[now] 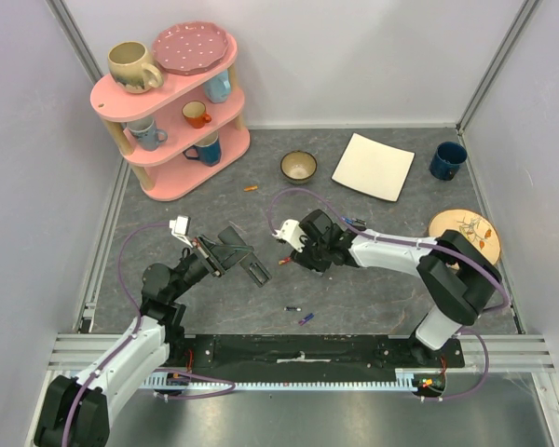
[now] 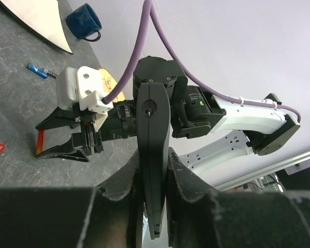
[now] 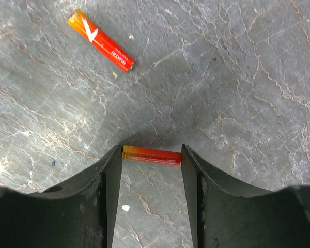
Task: Load the batteries into the remote control
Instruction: Adjust the battery at the center of the board, then pick up the battery from the center of the board, then load the battery into the remote control.
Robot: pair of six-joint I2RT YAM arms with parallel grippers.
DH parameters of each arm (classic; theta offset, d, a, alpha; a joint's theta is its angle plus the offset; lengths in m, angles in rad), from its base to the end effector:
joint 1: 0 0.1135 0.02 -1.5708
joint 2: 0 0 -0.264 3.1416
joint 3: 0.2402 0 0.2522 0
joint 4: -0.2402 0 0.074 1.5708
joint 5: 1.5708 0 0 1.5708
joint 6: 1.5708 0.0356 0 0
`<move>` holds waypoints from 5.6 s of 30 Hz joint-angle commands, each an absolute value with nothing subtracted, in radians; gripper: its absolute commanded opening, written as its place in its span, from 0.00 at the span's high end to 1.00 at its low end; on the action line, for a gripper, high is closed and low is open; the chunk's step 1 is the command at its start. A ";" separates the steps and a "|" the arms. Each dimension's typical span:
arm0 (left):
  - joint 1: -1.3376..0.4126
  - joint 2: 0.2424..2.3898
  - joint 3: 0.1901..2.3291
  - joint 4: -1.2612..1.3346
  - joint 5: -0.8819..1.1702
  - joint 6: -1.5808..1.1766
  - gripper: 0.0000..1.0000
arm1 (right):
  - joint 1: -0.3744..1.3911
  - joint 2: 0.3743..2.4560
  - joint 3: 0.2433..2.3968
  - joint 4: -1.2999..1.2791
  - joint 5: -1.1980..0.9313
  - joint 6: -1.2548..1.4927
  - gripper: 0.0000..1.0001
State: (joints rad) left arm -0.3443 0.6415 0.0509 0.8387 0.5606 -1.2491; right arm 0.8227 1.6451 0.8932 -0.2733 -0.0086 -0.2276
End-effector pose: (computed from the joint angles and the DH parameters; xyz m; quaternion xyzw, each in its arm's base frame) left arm 0.1313 -0.0672 0.2105 -0.0616 0.6263 -0.6611 0.4087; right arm 0.2150 0.2321 0.1596 -0.4838 0.8327 0.0829 0.2564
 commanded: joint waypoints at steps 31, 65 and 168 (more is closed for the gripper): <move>-0.348 0.603 -0.080 0.781 0.526 -1.233 0.98 | 0.877 1.482 0.952 -0.382 0.518 1.084 0.36; -0.354 0.601 -0.087 0.767 0.517 -1.229 0.98 | 0.876 1.743 1.011 -0.394 0.471 1.049 0.56; -0.649 1.512 0.245 1.516 0.348 -1.407 0.98 | 1.098 0.965 0.689 0.075 0.276 0.466 1.00</move>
State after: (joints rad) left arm -0.6338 1.4849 0.2047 1.2617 0.4061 -1.3468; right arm 1.0561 0.9668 0.6956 -0.0166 0.1921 0.4458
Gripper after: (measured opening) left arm 0.240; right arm 0.171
